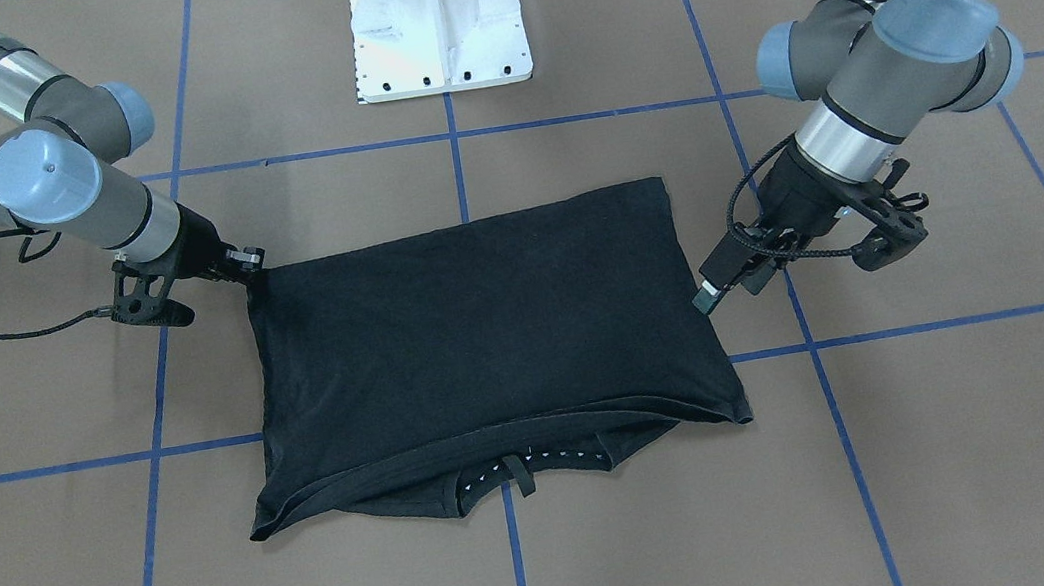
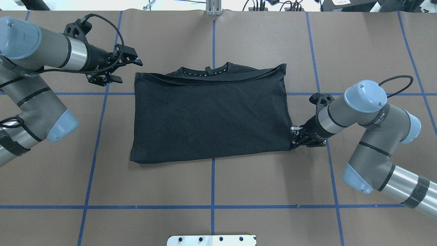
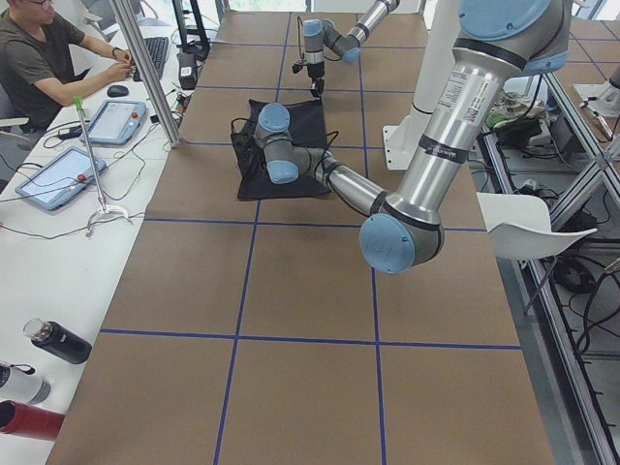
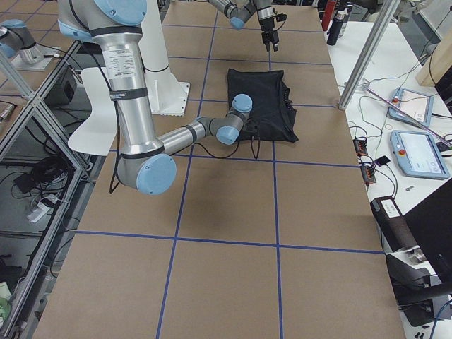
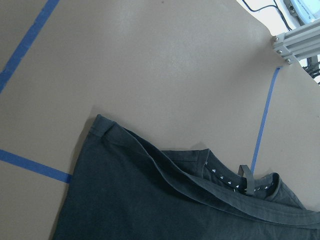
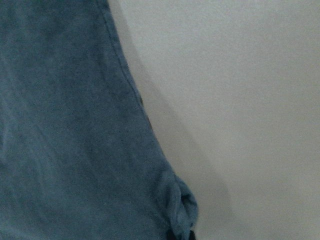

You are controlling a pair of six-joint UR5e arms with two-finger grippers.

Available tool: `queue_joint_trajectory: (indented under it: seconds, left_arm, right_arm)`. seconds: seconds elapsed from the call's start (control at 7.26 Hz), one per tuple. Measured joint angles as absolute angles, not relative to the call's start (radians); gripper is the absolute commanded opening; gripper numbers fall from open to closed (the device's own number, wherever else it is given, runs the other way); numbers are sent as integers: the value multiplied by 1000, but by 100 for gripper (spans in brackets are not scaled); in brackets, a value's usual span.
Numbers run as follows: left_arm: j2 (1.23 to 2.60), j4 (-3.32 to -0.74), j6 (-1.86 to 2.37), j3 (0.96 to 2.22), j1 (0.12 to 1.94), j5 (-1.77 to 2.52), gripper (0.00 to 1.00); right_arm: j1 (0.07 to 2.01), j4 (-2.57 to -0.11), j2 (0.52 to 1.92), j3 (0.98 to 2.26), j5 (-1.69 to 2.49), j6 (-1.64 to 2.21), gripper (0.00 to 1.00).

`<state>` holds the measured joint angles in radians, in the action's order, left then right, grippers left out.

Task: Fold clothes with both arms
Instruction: 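Move the right gripper down to the folded shirt's near corner and grasp it, then drag the shirt corner toward the robot with the right gripper, rotating the shirt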

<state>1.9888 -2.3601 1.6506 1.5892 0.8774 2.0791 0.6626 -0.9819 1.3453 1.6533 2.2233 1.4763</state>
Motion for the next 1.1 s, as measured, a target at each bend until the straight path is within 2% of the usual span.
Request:
queue_joint_trajectory:
  seconds: [0.28,0.69,1.1]
  left_arm:
    - [1988,-2359,1651,1589,877,2079,100]
    - [1988,-2359,1651,1591,879,2079,100]
    - [1988,-2360,1651,1594,882,2079,100]
  right_arm:
    - [664,-981,1350,1666,2236,1476,0]
    - [647,-980,1390,1790,2319,1524,0]
    - [514,-979,1371,1859,2458,1592,0]
